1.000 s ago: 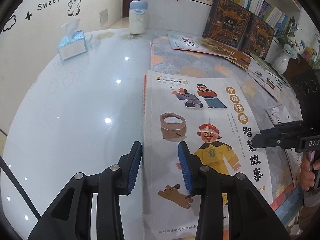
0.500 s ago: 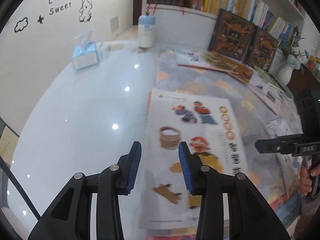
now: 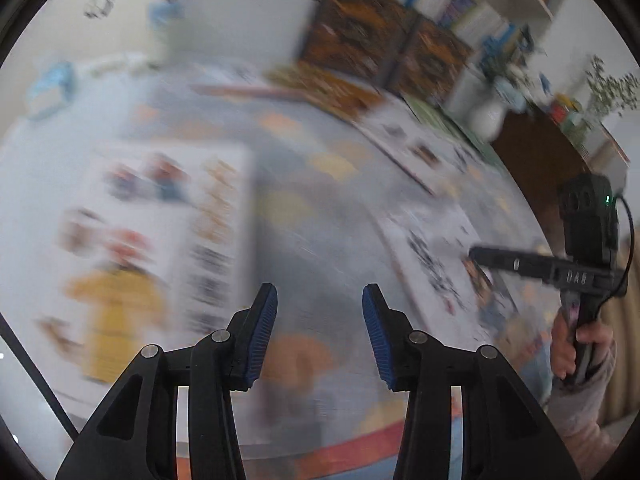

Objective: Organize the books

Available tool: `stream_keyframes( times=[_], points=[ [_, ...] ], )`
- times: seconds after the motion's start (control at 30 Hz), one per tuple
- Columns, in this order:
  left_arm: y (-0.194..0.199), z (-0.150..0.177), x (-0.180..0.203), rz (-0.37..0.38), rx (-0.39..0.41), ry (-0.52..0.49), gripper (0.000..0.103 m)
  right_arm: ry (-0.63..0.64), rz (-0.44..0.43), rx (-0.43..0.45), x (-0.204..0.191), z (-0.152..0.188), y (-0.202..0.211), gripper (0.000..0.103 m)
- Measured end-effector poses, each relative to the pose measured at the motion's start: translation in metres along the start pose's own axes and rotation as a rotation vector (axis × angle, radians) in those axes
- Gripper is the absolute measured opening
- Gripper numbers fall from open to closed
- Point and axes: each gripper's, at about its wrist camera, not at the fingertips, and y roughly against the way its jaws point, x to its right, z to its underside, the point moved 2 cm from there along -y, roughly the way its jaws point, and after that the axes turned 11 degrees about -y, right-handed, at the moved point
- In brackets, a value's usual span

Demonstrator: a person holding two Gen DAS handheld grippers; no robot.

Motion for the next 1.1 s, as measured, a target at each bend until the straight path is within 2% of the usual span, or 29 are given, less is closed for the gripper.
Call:
stream_keyframes(
  times=[0.07,0.13,0.23,0.3,0.4,0.47,0.6,0.63,0.73,1.0,1.1],
  points=[
    [-0.030,0.007,0.026,0.060,-0.063,-0.009,0.042,-0.021,0.040,0.005,0.031,0.006,0.017,0.038],
    [-0.048,0.011,0.041,0.078,-0.101,-0.021,0.042,-0.046,0.063,-0.001,0.059,0.011,0.030,0.038],
    [-0.057,0.011,0.064,0.003,-0.081,-0.064,0.053,-0.074,0.098,-0.026,0.095,0.018,0.044,0.038],
    [-0.059,0.010,0.073,0.015,-0.067,-0.040,0.069,-0.076,0.034,-0.051,0.111,0.024,0.051,0.039],
    [-0.060,0.013,0.081,0.035,-0.045,-0.020,0.069,-0.097,-0.074,-0.086,0.126,0.025,0.054,0.044],
    [-0.060,0.014,0.086,0.078,-0.041,-0.011,0.069,-0.080,-0.100,-0.102,0.126,0.022,0.053,0.049],
    [-0.066,0.012,0.090,0.082,-0.038,-0.009,0.069,-0.002,-0.164,-0.109,0.111,0.025,0.050,0.089],
    [-0.067,0.011,0.090,0.081,-0.035,-0.008,0.069,0.020,-0.168,-0.102,0.103,0.028,0.046,0.095],
    [-0.071,0.007,0.086,0.100,-0.017,0.025,0.069,0.115,-0.119,-0.083,0.085,0.029,0.035,0.097],
    [-0.076,0.004,0.084,0.130,0.078,0.004,0.069,0.162,-0.159,-0.035,0.071,0.020,0.012,0.097],
    [-0.075,0.008,0.087,0.111,0.118,-0.032,0.068,0.160,-0.168,-0.025,0.072,0.022,0.013,0.097]
  ],
)
